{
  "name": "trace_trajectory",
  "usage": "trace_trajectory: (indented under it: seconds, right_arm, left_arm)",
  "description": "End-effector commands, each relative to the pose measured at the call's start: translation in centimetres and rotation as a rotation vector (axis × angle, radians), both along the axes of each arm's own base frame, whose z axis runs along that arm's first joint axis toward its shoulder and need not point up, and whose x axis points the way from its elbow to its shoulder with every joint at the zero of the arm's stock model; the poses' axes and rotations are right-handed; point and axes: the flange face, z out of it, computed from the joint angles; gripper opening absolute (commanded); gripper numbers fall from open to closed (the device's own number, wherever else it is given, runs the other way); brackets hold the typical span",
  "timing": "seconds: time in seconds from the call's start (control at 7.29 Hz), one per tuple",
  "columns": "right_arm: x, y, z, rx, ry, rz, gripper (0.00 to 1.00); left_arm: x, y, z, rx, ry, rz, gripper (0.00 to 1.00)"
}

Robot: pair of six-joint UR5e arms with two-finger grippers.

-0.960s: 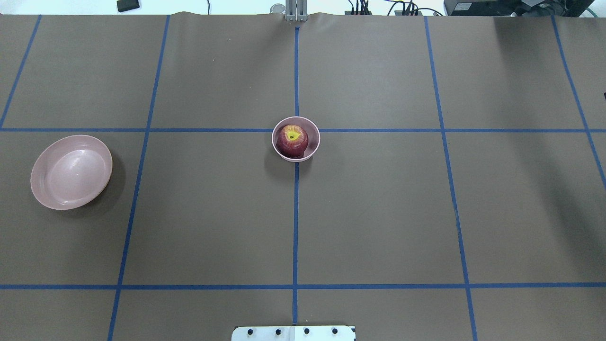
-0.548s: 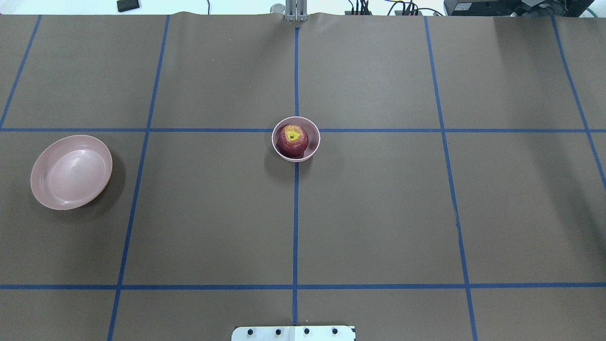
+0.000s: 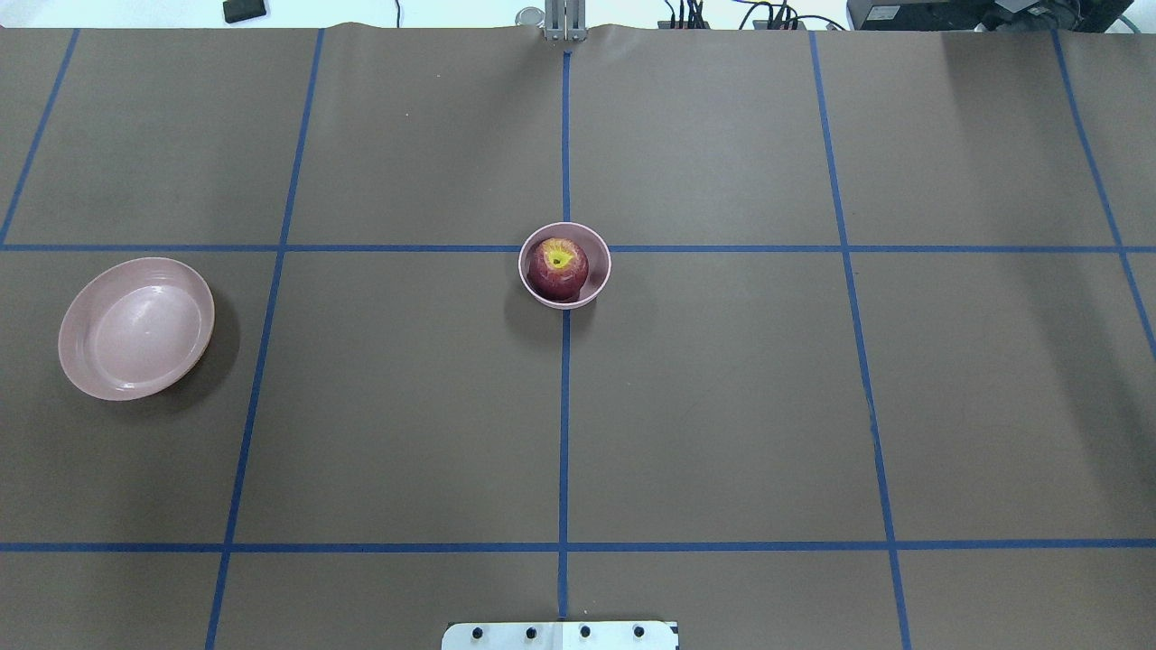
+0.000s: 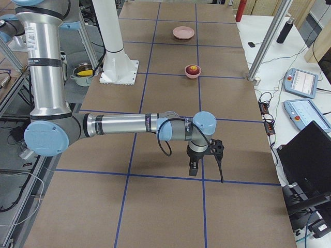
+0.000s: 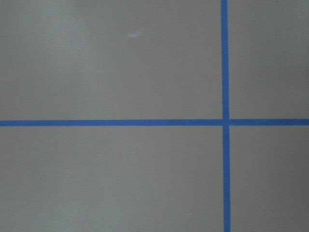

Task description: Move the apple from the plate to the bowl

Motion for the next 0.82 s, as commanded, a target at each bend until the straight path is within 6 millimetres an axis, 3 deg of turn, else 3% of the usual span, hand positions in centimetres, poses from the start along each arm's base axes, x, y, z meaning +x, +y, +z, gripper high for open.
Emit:
trace_trajectory:
  seconds: [0.0,0.69]
  right_arm:
    - [0.0,-0.1,-0.5,-0.005,-0.005,0.007,1.00]
    - [-0.2,0.0,-0.7,-0.028,-0.040,0.008,1.00]
  left_arm:
    - [0.2,0.8,0.1,-0.006,0.020,-0.002,0.99]
    - [0.8,3.4,-0.9,-0.031,0.084,-0.040,0.99]
